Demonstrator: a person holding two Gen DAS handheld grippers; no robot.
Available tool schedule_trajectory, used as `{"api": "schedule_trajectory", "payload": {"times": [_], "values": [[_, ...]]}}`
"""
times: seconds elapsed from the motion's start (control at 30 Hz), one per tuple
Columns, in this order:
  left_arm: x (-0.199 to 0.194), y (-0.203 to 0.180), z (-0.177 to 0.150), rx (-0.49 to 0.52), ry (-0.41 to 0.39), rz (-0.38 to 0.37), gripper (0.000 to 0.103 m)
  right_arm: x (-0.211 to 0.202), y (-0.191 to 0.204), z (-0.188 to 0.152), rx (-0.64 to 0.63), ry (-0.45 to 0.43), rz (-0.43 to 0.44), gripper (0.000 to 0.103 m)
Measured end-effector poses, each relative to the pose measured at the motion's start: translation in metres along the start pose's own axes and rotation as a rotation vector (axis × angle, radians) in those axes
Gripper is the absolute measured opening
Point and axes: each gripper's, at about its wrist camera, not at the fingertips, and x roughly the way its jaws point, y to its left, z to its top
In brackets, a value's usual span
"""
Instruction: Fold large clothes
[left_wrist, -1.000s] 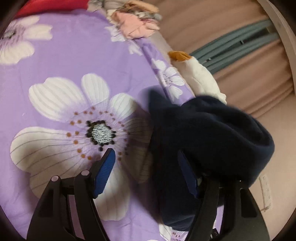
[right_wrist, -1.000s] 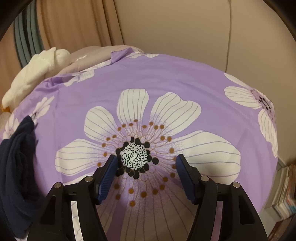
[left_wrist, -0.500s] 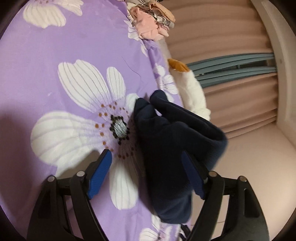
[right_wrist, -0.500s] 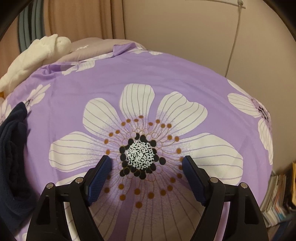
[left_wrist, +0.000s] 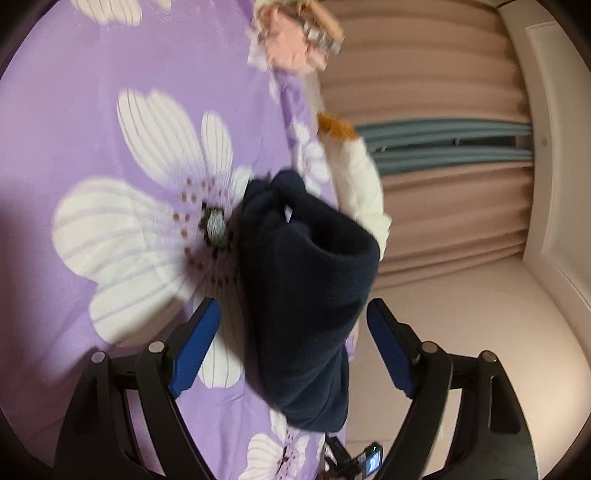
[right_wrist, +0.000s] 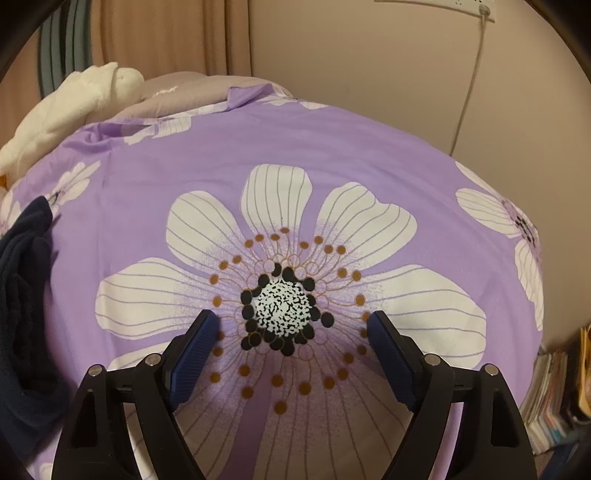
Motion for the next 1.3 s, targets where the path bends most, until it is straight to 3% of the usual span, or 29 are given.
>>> {"api": "schedule_trajectory", "payload": {"times": [0.1, 0.23, 0.53, 0.67, 0.9, 1.03, 1.13, 1.23, 1.3], "values": [[0.004, 0.001, -0.006, -0.022, 0.027, -0.03, 0.081, 0.0, 0.0, 0.0, 0.003, -0.002, 0.003, 0.083], [0.009, -0.011, -0.006, 0.056, 0.028, -0.014, 0.082, 0.001, 0.002, 0.0, -0.009, -0.001, -0.011, 0.084], [0.071, -0.023, 0.001, 0.152, 0.092, 0.079, 0.081, 0.001, 0.002, 0.0, -0.006, -0.009, -0.009, 0.086], [0.086, -0.024, 0.008, 0.175, 0.035, 0.153, 0.077, 0.003, 0.004, 0.0, -0.013, -0.005, -0.008, 0.089], [0.106, -0.019, 0.023, 0.137, 0.045, 0.168, 0.082, 0.006, 0.008, 0.001, -0.026, 0.002, -0.02, 0.092], [0.108, -0.018, 0.023, 0.179, 0.01, 0.215, 0.067, 0.008, 0.009, 0.002, -0.027, 0.005, -0.018, 0.093], [0.107, -0.03, 0.011, 0.287, -0.035, 0.301, 0.061, 0.009, 0.008, 0.003, -0.021, 0.006, -0.005, 0.094], [0.109, -0.064, -0.013, 0.5, -0.112, 0.414, 0.058, 0.009, 0.004, 0.003, -0.004, 0.003, 0.021, 0.094], [0.108, -0.085, -0.03, 0.621, -0.17, 0.45, 0.057, 0.007, 0.001, 0.002, 0.006, -0.003, 0.035, 0.094]]}}
